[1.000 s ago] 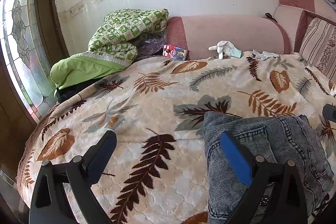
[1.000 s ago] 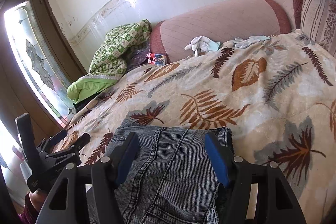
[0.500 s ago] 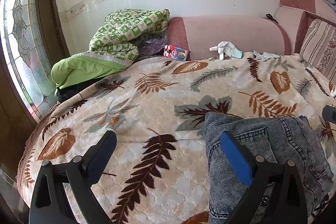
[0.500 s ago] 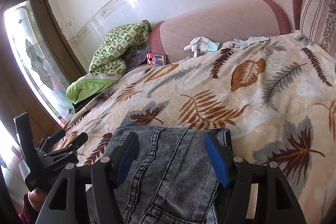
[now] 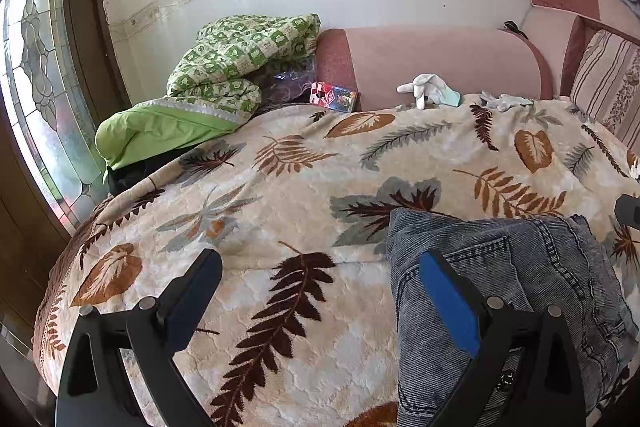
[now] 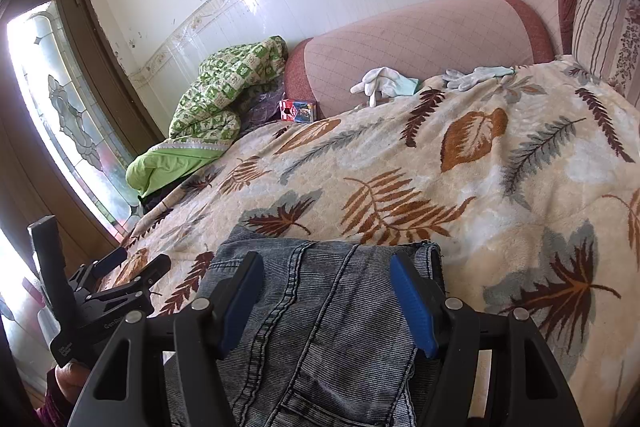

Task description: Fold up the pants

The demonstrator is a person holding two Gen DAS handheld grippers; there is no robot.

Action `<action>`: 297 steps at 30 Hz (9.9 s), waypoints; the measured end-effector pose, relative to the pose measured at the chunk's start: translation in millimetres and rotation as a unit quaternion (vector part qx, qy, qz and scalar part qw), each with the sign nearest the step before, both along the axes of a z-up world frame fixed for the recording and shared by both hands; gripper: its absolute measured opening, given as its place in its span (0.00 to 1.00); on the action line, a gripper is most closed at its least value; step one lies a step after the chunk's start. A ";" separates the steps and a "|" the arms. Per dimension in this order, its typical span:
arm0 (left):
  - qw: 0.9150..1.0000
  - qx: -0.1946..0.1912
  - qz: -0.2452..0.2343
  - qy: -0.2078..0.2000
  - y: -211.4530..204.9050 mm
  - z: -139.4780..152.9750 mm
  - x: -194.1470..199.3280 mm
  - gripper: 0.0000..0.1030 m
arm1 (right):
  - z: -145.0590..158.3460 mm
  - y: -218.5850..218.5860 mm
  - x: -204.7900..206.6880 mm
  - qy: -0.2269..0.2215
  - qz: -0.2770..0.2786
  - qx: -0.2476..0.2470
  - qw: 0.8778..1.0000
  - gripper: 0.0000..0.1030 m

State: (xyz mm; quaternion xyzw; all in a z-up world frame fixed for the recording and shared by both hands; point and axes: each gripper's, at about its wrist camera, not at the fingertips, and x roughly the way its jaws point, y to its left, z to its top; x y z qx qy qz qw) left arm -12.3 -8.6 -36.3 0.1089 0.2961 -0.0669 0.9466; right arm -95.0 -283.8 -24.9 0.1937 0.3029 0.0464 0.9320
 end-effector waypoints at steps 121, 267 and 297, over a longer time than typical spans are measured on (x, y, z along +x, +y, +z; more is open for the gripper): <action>0.866 -0.249 -0.242 0.359 10.1 -72.6 35.7 0.96 | -99.2 -71.8 14.7 0.223 0.063 0.285 0.930 0.77; 0.995 -0.028 -0.024 0.093 -20.3 -64.6 125.1 0.77 | -79.7 9.3 172.4 0.151 0.086 0.116 0.978 0.42; 0.996 0.003 -0.016 0.091 -27.9 -54.0 113.1 0.68 | -43.5 36.1 169.5 0.077 0.072 -0.018 0.994 0.42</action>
